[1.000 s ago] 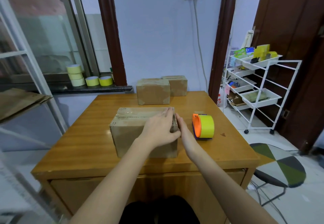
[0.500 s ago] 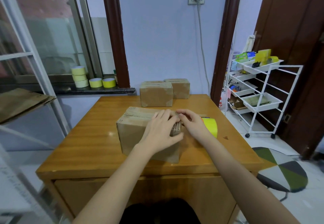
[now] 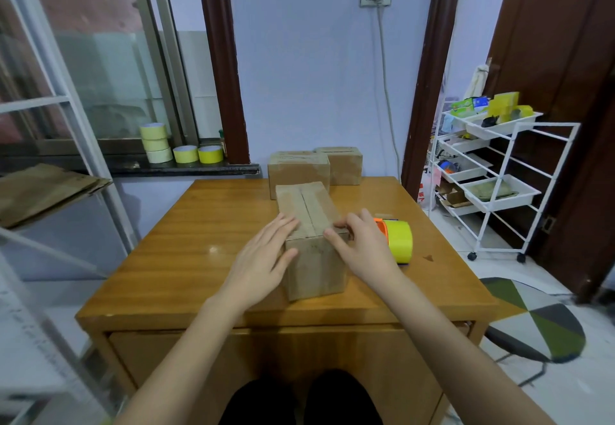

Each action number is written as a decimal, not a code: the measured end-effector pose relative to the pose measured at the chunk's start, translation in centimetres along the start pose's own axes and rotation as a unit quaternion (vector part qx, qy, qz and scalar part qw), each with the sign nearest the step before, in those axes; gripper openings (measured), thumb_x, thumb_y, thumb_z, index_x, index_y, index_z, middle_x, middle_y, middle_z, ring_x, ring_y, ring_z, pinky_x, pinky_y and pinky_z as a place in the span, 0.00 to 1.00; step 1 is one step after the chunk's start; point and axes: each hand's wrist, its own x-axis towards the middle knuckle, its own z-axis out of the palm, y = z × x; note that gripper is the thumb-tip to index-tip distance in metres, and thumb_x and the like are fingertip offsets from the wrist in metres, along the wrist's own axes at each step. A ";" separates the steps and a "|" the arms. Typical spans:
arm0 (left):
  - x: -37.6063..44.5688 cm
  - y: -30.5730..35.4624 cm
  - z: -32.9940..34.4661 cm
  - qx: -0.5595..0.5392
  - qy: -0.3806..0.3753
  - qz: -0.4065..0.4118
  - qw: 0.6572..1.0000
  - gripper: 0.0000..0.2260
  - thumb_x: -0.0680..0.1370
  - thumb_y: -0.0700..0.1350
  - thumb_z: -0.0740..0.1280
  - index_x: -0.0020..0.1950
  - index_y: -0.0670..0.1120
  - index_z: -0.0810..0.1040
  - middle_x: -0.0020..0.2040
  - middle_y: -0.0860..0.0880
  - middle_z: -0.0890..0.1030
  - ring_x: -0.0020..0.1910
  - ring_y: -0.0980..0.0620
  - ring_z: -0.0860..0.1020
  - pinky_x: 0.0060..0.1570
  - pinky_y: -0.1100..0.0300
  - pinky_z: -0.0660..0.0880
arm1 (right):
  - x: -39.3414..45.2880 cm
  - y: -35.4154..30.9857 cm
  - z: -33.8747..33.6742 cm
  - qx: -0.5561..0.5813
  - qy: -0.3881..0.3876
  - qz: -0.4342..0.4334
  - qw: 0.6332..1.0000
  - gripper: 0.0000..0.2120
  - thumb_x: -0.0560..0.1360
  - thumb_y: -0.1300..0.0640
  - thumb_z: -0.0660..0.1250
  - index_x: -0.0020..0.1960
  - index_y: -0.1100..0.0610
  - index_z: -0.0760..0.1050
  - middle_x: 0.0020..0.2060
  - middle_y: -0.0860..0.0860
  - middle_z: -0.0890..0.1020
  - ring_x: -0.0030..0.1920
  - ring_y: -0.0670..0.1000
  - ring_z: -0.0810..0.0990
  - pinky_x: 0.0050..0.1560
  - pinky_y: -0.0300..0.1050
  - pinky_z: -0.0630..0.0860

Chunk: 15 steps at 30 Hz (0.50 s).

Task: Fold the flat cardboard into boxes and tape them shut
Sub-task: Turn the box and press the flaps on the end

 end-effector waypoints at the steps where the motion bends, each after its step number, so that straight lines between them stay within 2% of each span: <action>1: 0.1 -0.1 -0.3 -0.008 -0.006 -0.005 1.000 0.23 0.82 0.56 0.53 0.77 0.55 0.56 0.77 0.60 0.55 0.74 0.65 0.47 0.72 0.60 0.51 | -0.1 -0.2 0.1 -0.004 -0.002 -0.002 1.000 0.16 0.77 0.47 0.65 0.56 0.59 0.76 0.46 0.48 0.68 0.44 0.47 0.71 0.44 0.40 0.68; 3: 0.2 -0.4 -0.8 -0.028 -0.012 -0.017 0.999 0.22 0.82 0.51 0.55 0.76 0.56 0.57 0.76 0.59 0.56 0.74 0.64 0.50 0.73 0.56 0.55 | -0.2 -0.4 0.5 -0.010 -0.008 -0.013 1.000 0.16 0.77 0.48 0.65 0.57 0.59 0.76 0.46 0.48 0.68 0.46 0.49 0.73 0.49 0.43 0.72; 5: 0.3 -0.7 -1.3 -0.036 -0.019 -0.022 0.999 0.22 0.83 0.49 0.57 0.76 0.56 0.58 0.76 0.59 0.57 0.73 0.64 0.51 0.72 0.55 0.55 | -0.3 -0.6 0.8 -0.014 -0.005 -0.024 1.000 0.16 0.77 0.48 0.66 0.56 0.60 0.75 0.47 0.48 0.68 0.49 0.51 0.74 0.51 0.45 0.73; 10: 0.6 -0.5 -1.7 -0.028 -0.025 -0.026 0.999 0.22 0.83 0.48 0.57 0.76 0.56 0.59 0.76 0.59 0.58 0.75 0.61 0.53 0.72 0.55 0.58 | 0.0 -0.3 1.3 -0.007 0.008 -0.021 1.000 0.15 0.77 0.49 0.66 0.56 0.60 0.76 0.47 0.49 0.69 0.50 0.53 0.75 0.49 0.46 0.72; 15: 0.8 0.4 -1.2 -0.026 -0.015 -0.037 0.999 0.21 0.83 0.48 0.56 0.77 0.54 0.58 0.77 0.59 0.56 0.76 0.59 0.54 0.70 0.54 0.62 | 0.2 0.2 1.7 -0.002 0.031 -0.016 0.999 0.16 0.78 0.50 0.66 0.59 0.59 0.76 0.47 0.47 0.68 0.50 0.51 0.74 0.47 0.40 0.69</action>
